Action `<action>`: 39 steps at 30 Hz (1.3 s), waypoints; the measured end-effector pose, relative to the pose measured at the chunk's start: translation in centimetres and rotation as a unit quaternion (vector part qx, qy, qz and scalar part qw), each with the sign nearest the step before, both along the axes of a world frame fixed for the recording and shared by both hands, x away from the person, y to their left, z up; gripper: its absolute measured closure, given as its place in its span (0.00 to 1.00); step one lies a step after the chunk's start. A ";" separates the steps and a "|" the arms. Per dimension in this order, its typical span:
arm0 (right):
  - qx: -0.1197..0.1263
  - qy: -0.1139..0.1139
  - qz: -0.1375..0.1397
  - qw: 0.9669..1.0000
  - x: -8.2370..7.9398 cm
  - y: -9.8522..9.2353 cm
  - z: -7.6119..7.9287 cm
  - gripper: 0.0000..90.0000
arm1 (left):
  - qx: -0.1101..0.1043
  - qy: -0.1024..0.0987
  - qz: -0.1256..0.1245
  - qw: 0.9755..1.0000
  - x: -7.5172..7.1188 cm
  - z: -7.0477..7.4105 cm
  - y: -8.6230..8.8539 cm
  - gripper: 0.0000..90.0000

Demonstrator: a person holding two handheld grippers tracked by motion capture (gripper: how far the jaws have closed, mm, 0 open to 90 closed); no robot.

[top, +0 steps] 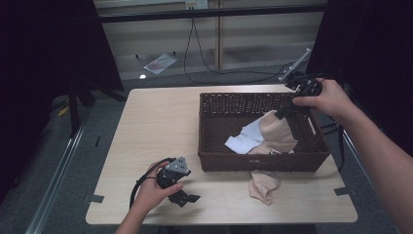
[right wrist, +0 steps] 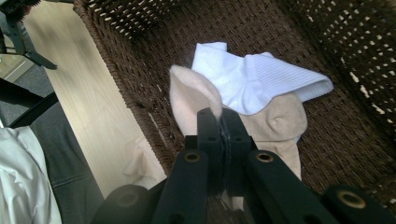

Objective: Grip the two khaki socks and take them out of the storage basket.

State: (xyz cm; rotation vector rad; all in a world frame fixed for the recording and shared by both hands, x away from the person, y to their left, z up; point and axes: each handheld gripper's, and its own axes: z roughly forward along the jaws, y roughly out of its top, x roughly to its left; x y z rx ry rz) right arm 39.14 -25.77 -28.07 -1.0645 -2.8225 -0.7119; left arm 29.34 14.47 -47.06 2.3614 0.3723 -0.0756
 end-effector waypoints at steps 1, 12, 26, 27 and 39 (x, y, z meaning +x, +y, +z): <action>-0.003 -0.003 0.002 1.000 -0.1 0.0 0.3 0.99 | 0.000 0.001 0.001 1.000 0.0 0.0 0.0 0.03; 0.006 -0.019 0.010 1.000 -0.9 -0.3 3.5 0.99 | 0.005 0.001 -0.001 1.000 0.0 0.0 0.0 0.03; 0.014 -0.038 0.025 0.999 -3.0 -0.3 7.0 0.99 | 0.004 0.001 -0.001 1.000 0.0 0.0 -0.1 0.03; 0.015 -0.039 0.027 0.999 -3.2 -0.3 7.2 0.99 | 0.004 0.002 -0.002 1.000 -0.1 0.0 -0.1 0.03; 0.010 -0.043 0.050 0.998 -4.3 0.3 8.0 0.99 | 0.004 0.005 -0.004 1.000 -0.1 0.0 -0.1 0.03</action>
